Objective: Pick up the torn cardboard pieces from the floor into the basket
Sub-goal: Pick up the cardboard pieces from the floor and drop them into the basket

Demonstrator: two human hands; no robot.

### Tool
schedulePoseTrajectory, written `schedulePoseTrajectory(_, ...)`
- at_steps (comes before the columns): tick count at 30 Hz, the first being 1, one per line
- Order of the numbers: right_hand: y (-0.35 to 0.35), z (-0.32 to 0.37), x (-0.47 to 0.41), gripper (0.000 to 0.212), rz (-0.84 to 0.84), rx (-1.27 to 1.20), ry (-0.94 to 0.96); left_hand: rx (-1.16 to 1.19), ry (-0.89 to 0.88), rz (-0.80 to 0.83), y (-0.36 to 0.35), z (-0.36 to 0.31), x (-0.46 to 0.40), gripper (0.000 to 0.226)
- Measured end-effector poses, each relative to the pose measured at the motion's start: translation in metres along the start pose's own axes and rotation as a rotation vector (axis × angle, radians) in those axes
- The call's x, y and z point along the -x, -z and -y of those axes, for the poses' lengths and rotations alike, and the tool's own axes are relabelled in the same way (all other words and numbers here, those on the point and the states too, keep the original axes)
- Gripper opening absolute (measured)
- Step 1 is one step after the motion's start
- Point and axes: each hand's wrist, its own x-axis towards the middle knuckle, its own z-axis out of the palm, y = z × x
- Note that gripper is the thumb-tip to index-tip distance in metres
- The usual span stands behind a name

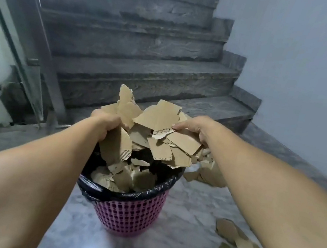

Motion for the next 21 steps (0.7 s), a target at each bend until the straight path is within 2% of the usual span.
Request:
schedulePoseTrajectory(2, -0.024, 0.002, -0.004, 0.039, -0.013, -0.003, 0.041, -0.027, 0.038, 0.033, 0.011, 0.015, 0.000, 0.056)
schedulePoseTrajectory(4, -0.046, -0.001, -0.013, 0.049, -0.027, 0.032, 0.091, -0.094, 0.096, 0.155, 0.021, 0.028, 0.008, 0.040)
schedulePoseTrajectory(6, -0.060, -0.009, -0.020, 0.060, -0.077, 0.115, 0.117, -0.153, 0.124, 0.266, 0.027, 0.043, 0.008, 0.061)
schedulePoseTrajectory(7, -0.063, -0.013, -0.023, 0.058, -0.138, 0.183, 0.136, -0.191, 0.097, 0.255, 0.029, 0.050, 0.003, 0.070)
schedulePoseTrajectory(8, -0.064, -0.017, -0.023, 0.053, -0.221, 0.263, 0.159, -0.236, 0.040, 0.181, 0.030, 0.057, 0.000, 0.070)
schedulePoseTrajectory(10, -0.061, -0.025, -0.023, 0.040, -0.374, 0.371, 0.222, -0.343, -0.137, -0.069, 0.033, 0.070, -0.006, 0.054)
schedulePoseTrajectory(12, -0.058, -0.035, -0.023, 0.036, -0.444, 0.417, 0.251, -0.410, -0.270, -0.265, 0.035, 0.080, -0.005, 0.036)
schedulePoseTrajectory(13, -0.058, -0.041, -0.023, 0.037, -0.452, 0.432, 0.243, -0.472, -0.309, -0.311, 0.036, 0.084, -0.002, 0.034)
schedulePoseTrajectory(15, -0.058, -0.050, -0.026, 0.038, -0.405, 0.409, 0.197, -0.615, -0.334, -0.313, 0.037, 0.093, 0.000, 0.035)
schedulePoseTrajectory(18, -0.063, -0.060, -0.038, 0.048, -0.267, 0.326, 0.163, -0.532, -0.245, -0.246, 0.037, 0.103, -0.002, 0.041)
schedulePoseTrajectory(21, -0.068, -0.072, -0.070, 0.068, -0.213, 0.236, 0.165, -0.550, -0.259, -0.251, 0.042, 0.109, -0.007, 0.051)
